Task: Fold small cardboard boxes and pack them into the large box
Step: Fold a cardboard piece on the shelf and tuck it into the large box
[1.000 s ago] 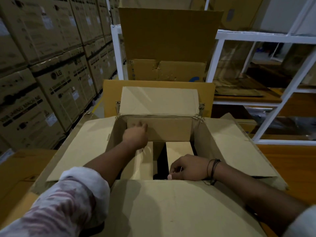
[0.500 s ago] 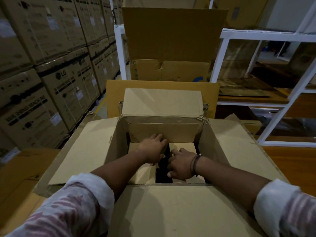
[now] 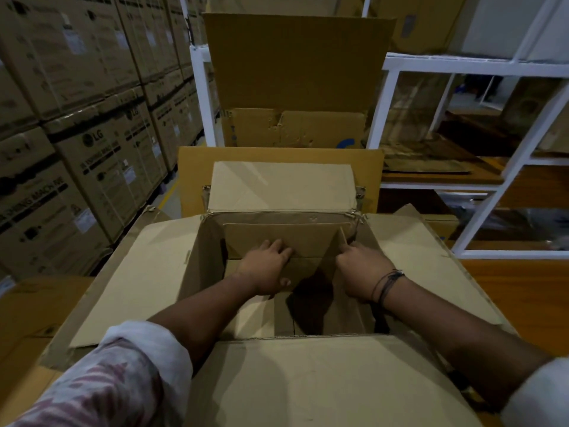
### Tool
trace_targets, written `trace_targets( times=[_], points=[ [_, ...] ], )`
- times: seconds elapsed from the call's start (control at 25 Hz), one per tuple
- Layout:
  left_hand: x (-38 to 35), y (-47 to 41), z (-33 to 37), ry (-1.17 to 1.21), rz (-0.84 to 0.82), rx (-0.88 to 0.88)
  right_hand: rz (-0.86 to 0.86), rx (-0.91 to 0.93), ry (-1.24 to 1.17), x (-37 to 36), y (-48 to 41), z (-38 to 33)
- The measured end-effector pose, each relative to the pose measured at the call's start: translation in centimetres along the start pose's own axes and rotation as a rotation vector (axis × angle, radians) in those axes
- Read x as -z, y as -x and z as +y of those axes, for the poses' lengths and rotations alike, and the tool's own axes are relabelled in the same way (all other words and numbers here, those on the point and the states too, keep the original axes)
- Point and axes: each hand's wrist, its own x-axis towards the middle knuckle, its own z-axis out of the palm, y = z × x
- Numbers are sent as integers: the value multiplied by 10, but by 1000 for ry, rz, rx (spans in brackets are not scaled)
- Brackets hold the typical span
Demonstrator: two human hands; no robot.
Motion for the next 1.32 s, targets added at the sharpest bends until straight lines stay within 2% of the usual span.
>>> trace_targets(
  times=[0.56,0.92,1.04,1.2,1.32],
  points=[
    [-1,5,-2,-90,-129,42,147,-62,11,-18,-6,22],
    [59,25,-32,-34,-81,124,257,-1,-83,-2,-13,20],
    [76,40,-52,-95,-51,185,217,55,-72,1,-16,7],
    [78,58,-80,-151,-22,279,54,158,-69,0,-16,-4],
    [69,66,-90,-184,-1,305,-59,309,-110,-4,-15,-13]
  ],
)
